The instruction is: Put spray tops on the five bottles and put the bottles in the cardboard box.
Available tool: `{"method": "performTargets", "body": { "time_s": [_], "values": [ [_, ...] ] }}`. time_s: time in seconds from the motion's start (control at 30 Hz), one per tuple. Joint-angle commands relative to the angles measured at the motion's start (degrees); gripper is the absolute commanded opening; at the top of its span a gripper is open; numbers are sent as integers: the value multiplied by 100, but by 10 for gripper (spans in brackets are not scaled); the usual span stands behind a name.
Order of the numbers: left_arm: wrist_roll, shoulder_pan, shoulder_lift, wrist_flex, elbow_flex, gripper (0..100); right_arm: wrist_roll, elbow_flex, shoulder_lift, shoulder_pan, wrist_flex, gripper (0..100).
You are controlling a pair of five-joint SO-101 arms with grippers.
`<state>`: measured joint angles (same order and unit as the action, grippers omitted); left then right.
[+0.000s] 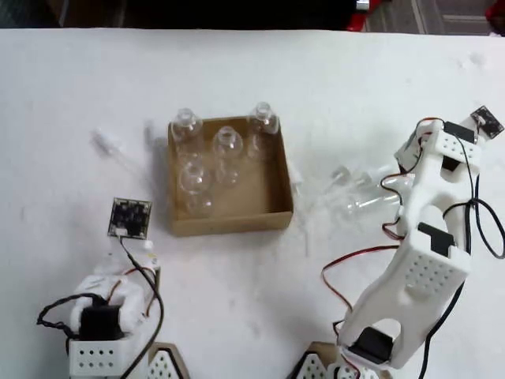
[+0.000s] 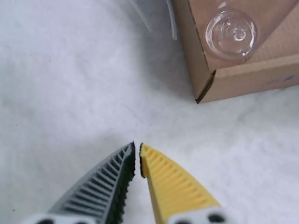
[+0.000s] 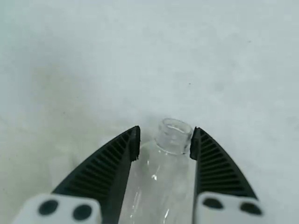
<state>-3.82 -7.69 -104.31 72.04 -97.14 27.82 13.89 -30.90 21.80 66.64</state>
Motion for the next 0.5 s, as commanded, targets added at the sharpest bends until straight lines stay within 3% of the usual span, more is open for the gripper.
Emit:
{"method": "performTargets", "body": {
  "time_s": [0.0, 0.17, 0.37, 0.47],
  "values": [
    [53, -66, -48, -88, 18, 23, 35, 132, 171, 84, -57, 152],
    [62, -66, -48, -88, 18, 23, 35, 123, 180, 84, -48, 149],
    [62, -66, -48, -88, 18, 23, 9, 123, 145, 84, -66, 32],
    [62, -66, -48, -88, 18, 23, -9, 123, 180, 84, -48, 21]
  ]
}}
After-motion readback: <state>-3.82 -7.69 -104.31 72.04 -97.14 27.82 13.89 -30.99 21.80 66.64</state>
